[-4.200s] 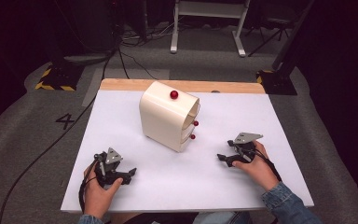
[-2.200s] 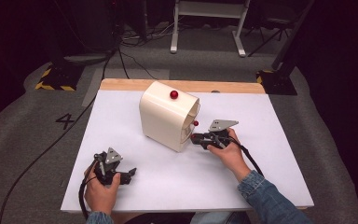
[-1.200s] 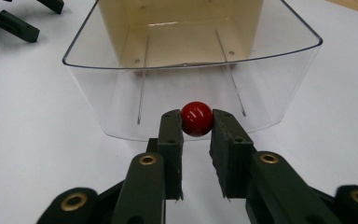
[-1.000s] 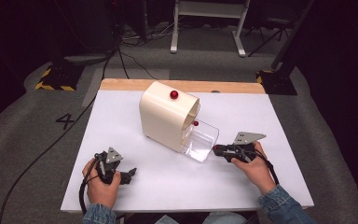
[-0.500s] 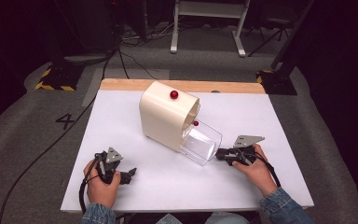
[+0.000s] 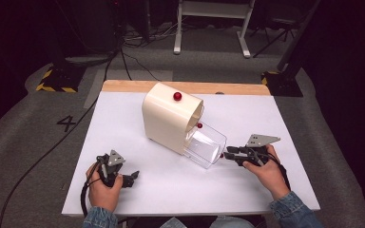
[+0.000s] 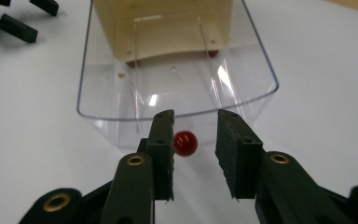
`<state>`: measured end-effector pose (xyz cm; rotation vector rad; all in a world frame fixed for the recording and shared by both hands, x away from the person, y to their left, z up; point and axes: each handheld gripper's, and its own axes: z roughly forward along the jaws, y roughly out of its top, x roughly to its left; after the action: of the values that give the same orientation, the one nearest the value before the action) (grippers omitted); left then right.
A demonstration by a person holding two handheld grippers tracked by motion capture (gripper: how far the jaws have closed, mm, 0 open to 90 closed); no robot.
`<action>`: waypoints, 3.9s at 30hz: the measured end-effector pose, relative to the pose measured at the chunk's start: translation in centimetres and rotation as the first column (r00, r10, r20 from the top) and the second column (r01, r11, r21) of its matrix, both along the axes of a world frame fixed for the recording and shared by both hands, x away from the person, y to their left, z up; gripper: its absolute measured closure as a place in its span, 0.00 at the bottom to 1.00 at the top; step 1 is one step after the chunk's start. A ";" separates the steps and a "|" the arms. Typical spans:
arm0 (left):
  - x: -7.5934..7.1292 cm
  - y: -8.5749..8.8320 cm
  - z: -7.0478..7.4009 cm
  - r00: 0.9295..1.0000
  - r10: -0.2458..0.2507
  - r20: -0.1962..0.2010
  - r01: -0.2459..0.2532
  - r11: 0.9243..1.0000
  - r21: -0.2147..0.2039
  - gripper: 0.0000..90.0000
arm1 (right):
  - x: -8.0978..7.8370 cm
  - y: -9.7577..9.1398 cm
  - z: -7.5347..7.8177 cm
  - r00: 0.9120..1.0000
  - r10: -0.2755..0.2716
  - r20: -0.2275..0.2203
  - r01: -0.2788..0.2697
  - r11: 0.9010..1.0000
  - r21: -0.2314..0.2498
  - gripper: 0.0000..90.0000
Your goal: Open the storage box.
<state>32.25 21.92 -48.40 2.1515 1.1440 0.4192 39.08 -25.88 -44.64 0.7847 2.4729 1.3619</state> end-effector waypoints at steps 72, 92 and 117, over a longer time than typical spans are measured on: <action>0.0 0.0 0.0 1.000 0.000 0.003 0.000 1.000 0.001 0.14 | 2.0 4.1 5.7 0.993 0.069 0.095 -0.078 0.992 0.102 0.83; -0.1 0.0 0.0 1.000 0.001 0.004 -0.001 1.000 0.003 0.14 | 1.1 2.0 4.8 0.995 0.055 0.086 -0.063 0.994 0.094 0.83; -0.1 0.0 -0.1 1.000 -0.001 0.013 0.001 1.000 0.006 0.15 | 1.0 -0.1 4.1 0.999 0.034 0.041 -0.038 0.996 0.083 0.66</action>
<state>32.13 21.91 -48.47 2.1517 1.1361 0.4363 40.03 -26.00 -40.59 0.7264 2.4249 1.4875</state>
